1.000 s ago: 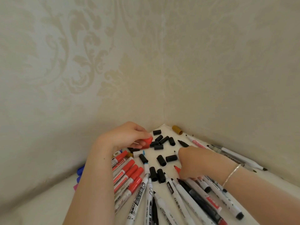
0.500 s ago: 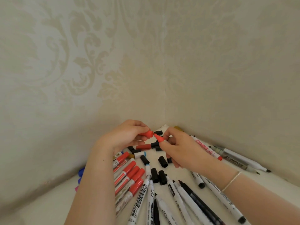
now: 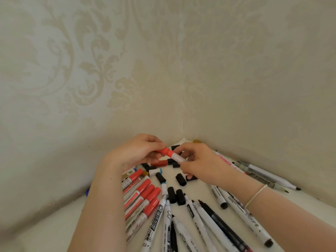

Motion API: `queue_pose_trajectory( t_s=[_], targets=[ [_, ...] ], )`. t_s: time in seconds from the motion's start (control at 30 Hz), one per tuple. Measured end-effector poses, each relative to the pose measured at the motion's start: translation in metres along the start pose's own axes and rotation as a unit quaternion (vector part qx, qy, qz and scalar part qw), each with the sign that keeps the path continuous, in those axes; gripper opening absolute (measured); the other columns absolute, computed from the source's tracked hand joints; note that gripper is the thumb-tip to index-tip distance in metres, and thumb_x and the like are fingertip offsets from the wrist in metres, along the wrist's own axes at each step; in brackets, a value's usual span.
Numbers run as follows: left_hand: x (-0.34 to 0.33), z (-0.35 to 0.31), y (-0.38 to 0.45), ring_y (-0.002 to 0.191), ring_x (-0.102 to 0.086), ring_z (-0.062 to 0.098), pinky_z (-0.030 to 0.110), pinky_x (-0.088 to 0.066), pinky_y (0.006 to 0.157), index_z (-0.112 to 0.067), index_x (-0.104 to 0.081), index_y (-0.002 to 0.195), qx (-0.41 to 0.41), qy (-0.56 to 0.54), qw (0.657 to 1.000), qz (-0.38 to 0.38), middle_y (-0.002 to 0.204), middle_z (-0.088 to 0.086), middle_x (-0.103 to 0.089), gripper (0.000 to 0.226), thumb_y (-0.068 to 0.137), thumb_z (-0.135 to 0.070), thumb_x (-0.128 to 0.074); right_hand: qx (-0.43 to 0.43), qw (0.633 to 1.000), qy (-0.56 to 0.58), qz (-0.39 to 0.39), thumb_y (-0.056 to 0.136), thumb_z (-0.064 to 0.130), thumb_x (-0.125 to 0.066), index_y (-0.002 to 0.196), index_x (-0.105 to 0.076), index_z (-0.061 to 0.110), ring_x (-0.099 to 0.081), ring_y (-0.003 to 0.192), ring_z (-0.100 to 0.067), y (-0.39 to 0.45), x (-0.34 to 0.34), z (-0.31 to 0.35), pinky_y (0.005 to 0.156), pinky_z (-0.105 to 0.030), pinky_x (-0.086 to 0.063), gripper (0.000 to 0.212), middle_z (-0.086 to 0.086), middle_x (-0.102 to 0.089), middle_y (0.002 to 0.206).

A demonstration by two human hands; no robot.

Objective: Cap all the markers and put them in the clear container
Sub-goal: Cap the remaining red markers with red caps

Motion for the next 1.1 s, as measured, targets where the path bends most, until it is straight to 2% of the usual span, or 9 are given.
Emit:
queue_pose_trajectory(
  t_s=[0.07,0.23,0.47,0.63,0.77,0.87,0.93,1.0,1.1],
  targets=[
    [0.002,0.001,-0.003,0.064,-0.061,0.009,0.021,-0.055,0.065,-0.005,-0.066,0.095,0.003,-0.014,1.000,0.010,0.077,0.004,-0.069,0.009,0.093,-0.011,-0.060,0.023,1.000,-0.001,0.012,0.089,0.010,-0.060,0.114,-0.065,0.030,-0.060,0.056,-0.009,-0.001,0.001,0.004,0.059,-0.030,-0.058,0.032,0.005,-0.061,0.085],
    [-0.015,0.002,-0.011,0.058,-0.063,0.009,0.017,-0.053,0.056,-0.007,-0.066,0.092,0.025,-0.031,0.996,0.080,0.076,0.007,-0.070,0.011,0.092,-0.016,-0.061,0.078,0.996,-0.050,-0.004,0.091,0.021,-0.061,0.115,-0.061,0.035,-0.046,0.045,0.004,-0.005,0.002,0.017,0.046,-0.010,-0.038,0.028,0.006,-0.064,0.089],
    [-0.019,-0.005,-0.012,0.048,-0.057,0.007,0.016,-0.048,0.047,-0.007,-0.069,0.089,0.002,-0.033,0.997,0.068,0.069,0.007,-0.067,0.016,0.093,-0.019,-0.060,0.059,0.996,-0.001,-0.064,0.083,0.023,-0.070,0.086,-0.063,0.023,-0.046,0.050,-0.001,-0.001,0.010,0.017,0.047,-0.010,-0.037,0.007,-0.007,-0.069,0.084],
    [-0.018,-0.014,-0.007,0.043,-0.053,0.005,0.016,-0.046,0.045,-0.008,-0.065,0.081,-0.031,-0.030,0.999,0.028,0.058,0.001,-0.060,0.020,0.094,-0.022,-0.060,0.043,0.992,0.011,-0.122,0.084,0.030,-0.071,0.084,-0.065,0.019,-0.056,0.061,-0.007,0.001,0.012,0.019,0.047,-0.006,-0.038,0.013,-0.003,-0.069,0.080],
    [-0.020,-0.011,-0.007,0.041,-0.044,0.006,0.017,-0.042,0.044,-0.009,-0.063,0.076,-0.019,0.011,0.999,0.029,0.053,0.000,-0.056,0.022,0.095,-0.020,-0.058,0.011,0.990,0.019,-0.136,0.084,0.030,-0.071,0.083,-0.063,0.018,-0.060,0.063,-0.013,0.000,0.004,0.014,0.049,-0.015,-0.040,0.015,-0.008,-0.070,0.082],
    [-0.019,-0.020,-0.007,0.045,-0.044,0.006,0.018,-0.040,0.048,-0.011,-0.062,0.081,-0.038,0.031,0.999,0.023,0.057,-0.001,-0.058,0.019,0.096,-0.021,-0.056,0.007,0.989,0.046,-0.142,0.083,0.031,-0.072,0.083,-0.062,0.018,-0.057,0.061,-0.012,0.000,0.011,0.015,0.046,-0.010,-0.039,0.017,-0.007,-0.068,0.080],
    [-0.016,-0.028,-0.009,0.051,-0.049,0.008,0.020,-0.044,0.052,-0.014,-0.064,0.100,-0.058,0.009,0.998,0.017,0.068,0.000,-0.060,0.012,0.096,-0.019,-0.054,0.010,0.988,0.054,-0.146,0.084,0.031,-0.070,0.086,-0.060,0.018,-0.056,0.063,-0.009,-0.001,0.012,0.015,0.047,-0.009,-0.038,0.017,-0.005,-0.067,0.082],
    [-0.009,-0.033,-0.012,0.060,-0.058,0.011,0.023,-0.053,0.063,-0.018,-0.056,0.119,-0.070,-0.018,0.997,-0.002,0.079,0.001,-0.065,0.024,0.096,-0.018,-0.056,0.011,0.987,0.062,-0.149,0.086,0.026,-0.067,0.090,-0.057,0.020,-0.055,0.064,-0.009,-0.001,0.010,0.017,0.049,-0.012,-0.038,0.012,-0.002,-0.064,0.086],
    [0.007,-0.038,-0.019,0.076,-0.070,0.011,0.028,-0.057,0.081,-0.010,-0.052,0.118,-0.090,0.010,0.994,-0.061,0.091,0.004,-0.074,0.030,0.091,-0.017,-0.064,-0.002,0.989,0.098,-0.110,0.090,0.013,-0.059,0.100,-0.049,0.025,-0.054,0.062,-0.011,0.002,-0.003,0.019,0.053,-0.020,-0.045,0.018,-0.004,-0.060,0.090]
  ],
)
Point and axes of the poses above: each hand's wrist, its own y-axis towards the middle knuckle, its own x-axis out of the back of the hand, z = x × y, the point moved 9 cm from there along y, towards the middle knuckle
